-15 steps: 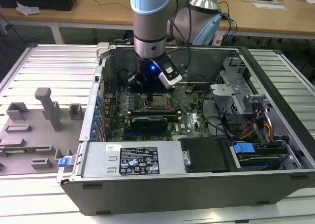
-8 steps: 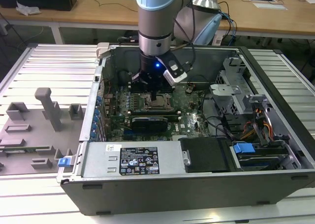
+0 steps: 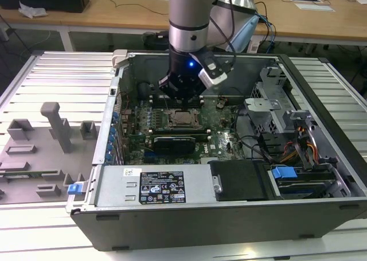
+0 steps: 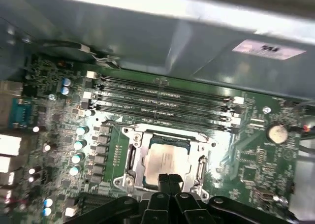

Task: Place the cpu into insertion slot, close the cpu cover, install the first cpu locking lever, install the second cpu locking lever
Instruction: 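Close the cpu cover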

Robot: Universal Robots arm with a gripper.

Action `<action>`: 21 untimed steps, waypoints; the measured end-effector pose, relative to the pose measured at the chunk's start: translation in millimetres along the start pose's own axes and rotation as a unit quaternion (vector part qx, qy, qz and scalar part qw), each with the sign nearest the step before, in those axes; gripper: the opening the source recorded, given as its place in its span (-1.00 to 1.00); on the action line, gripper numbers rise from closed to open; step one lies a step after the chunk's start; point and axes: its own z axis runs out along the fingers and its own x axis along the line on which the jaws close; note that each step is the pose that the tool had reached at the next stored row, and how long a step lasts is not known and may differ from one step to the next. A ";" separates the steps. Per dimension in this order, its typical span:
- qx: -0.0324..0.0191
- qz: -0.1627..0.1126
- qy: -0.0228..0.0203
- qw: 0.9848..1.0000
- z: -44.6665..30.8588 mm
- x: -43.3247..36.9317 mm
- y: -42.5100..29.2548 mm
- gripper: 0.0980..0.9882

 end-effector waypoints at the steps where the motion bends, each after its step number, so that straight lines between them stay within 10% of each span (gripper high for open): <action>1: 0.000 0.000 0.000 1.000 -4.0 -0.1 0.1 -0.98; 21: 0.000 0.000 0.000 1.000 -4.7 -0.2 0.1 -0.98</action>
